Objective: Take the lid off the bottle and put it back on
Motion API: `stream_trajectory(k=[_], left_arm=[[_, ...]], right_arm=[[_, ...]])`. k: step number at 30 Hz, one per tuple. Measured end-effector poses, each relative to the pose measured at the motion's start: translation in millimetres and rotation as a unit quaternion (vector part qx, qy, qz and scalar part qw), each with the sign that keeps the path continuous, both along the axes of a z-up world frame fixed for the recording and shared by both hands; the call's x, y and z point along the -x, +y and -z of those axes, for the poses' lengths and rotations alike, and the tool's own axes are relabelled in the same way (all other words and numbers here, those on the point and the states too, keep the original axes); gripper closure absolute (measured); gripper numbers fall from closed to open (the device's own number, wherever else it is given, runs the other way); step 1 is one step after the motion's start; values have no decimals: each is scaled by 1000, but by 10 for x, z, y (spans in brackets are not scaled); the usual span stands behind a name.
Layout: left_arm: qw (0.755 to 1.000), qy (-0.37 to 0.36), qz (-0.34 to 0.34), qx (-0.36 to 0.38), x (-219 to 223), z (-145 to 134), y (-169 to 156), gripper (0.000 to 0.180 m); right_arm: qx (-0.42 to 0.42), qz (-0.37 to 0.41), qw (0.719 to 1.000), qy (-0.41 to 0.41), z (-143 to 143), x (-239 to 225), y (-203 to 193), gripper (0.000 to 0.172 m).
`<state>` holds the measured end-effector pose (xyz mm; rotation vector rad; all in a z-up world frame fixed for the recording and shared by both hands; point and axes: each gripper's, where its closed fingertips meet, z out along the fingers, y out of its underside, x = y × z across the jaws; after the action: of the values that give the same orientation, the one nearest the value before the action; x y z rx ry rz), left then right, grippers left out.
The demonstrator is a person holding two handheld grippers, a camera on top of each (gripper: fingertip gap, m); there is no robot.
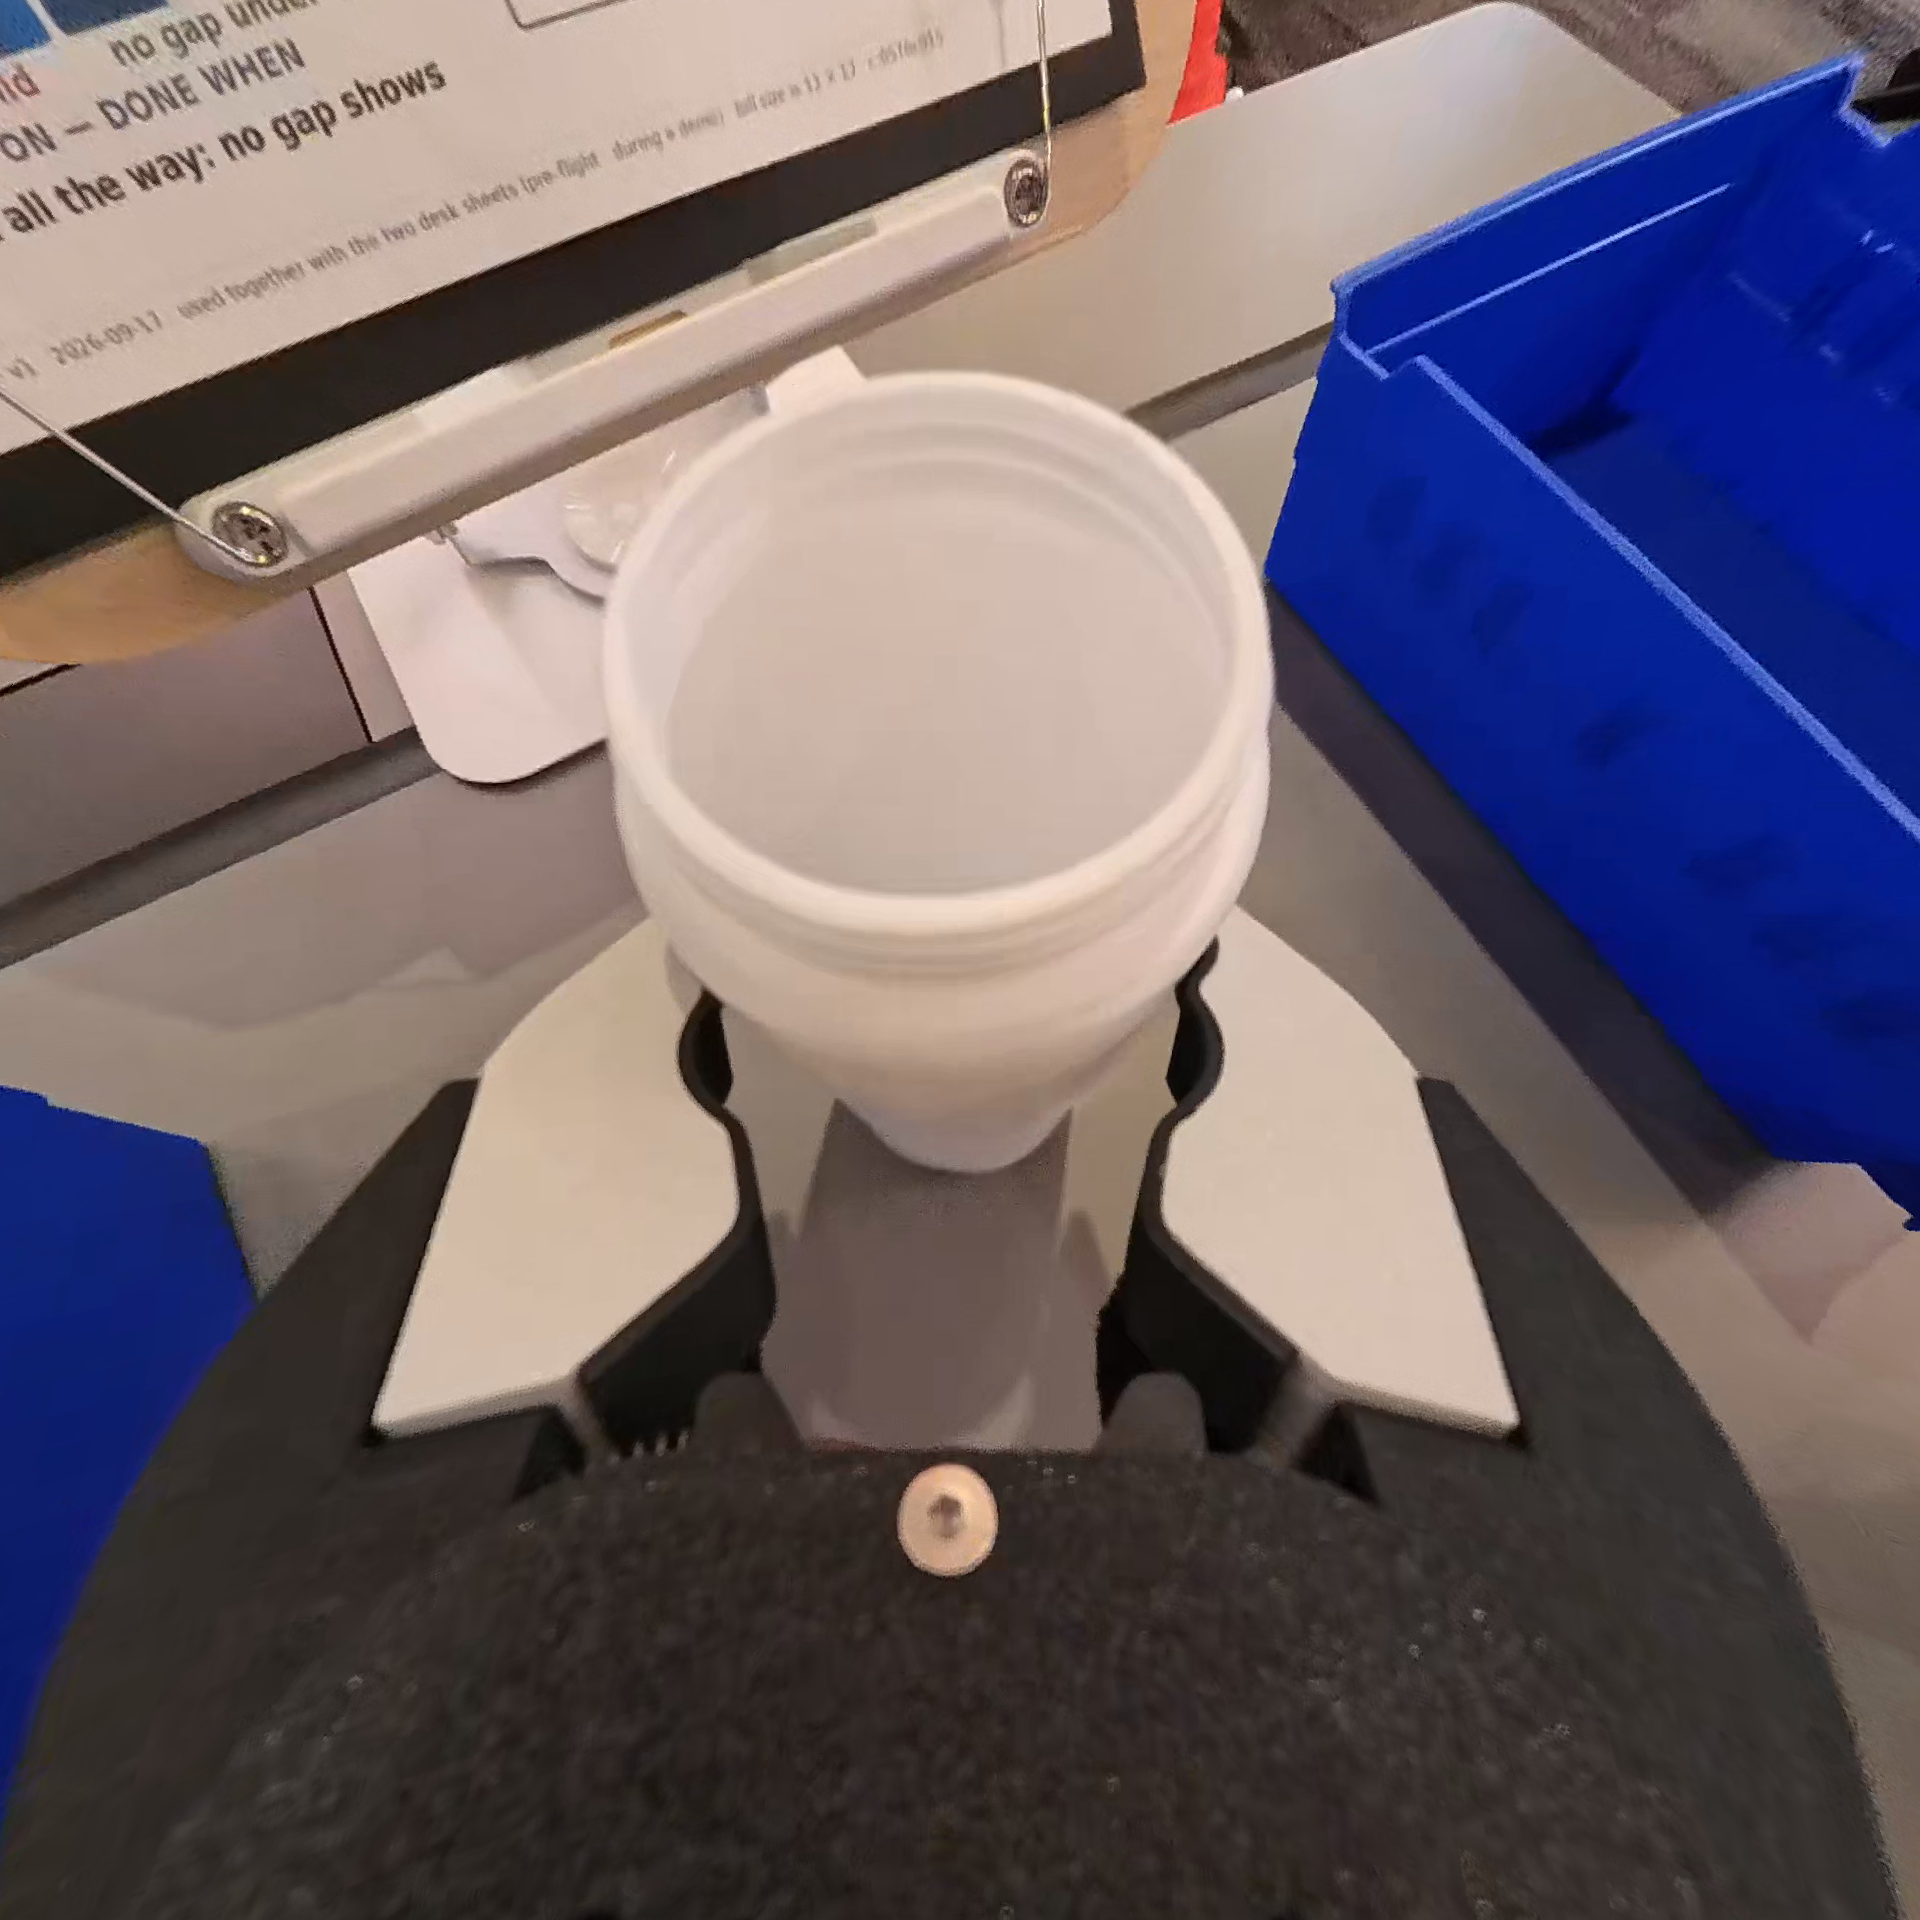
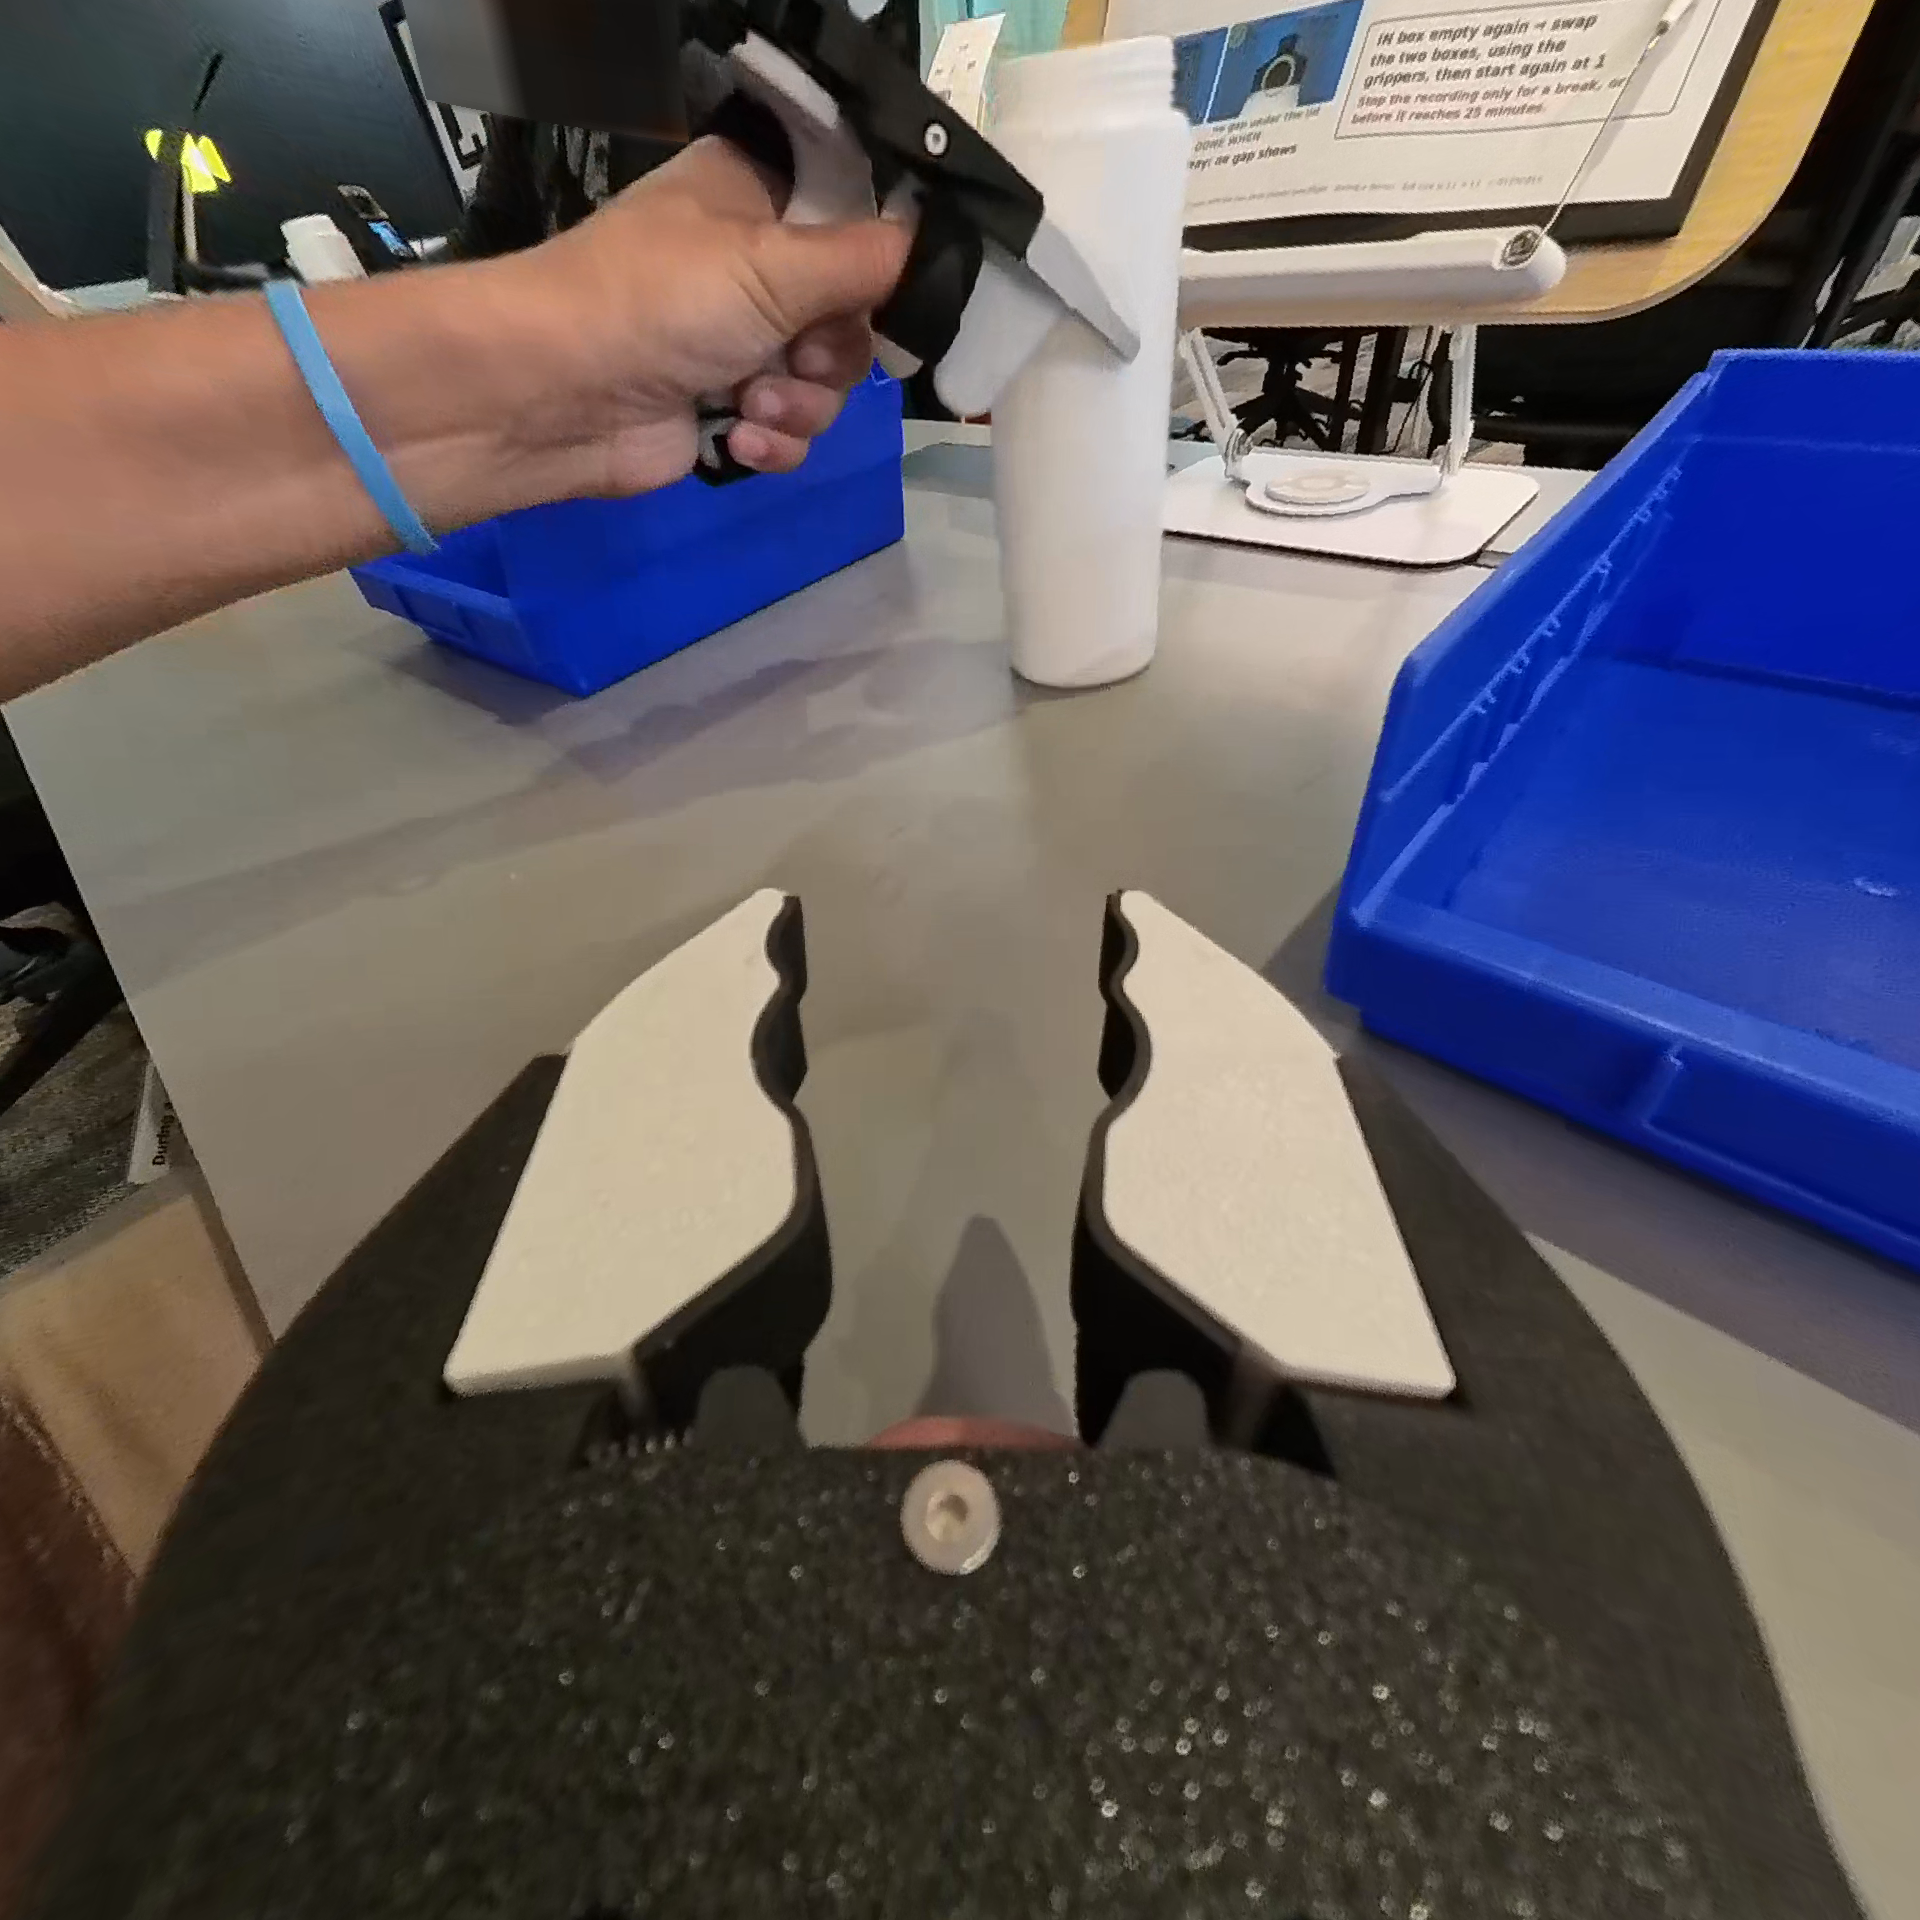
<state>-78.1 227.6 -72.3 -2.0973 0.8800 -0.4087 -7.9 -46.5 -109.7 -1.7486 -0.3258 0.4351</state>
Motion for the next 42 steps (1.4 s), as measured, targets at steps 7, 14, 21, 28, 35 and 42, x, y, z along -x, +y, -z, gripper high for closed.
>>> stream_trajectory(k=[7,14,21,28,35,42], left_arm=[[1000,-2,-2,-17,-17,-4,-28,97],[1000,-5,-6,-20,-8,-88,-74,87],[995,48,24,-81,505,-691,-451,80],[936,342,86,0,1978,-489,-608,86],[836,535,82,92,3126,109,-208,87],[790,578,67,192,3566,790,119,76]], right_arm=[[0,-7,1000,-17,17,62,20,118],[-2,-8,1000,-12,9,63,22,117],[-4,-5,1000,-2,-6,42,17,117],[3,-9,1000,-7,18,60,25,117],[2,-14,1000,-15,24,140,33,117],[13,-17,1000,3,33,123,54,118]])
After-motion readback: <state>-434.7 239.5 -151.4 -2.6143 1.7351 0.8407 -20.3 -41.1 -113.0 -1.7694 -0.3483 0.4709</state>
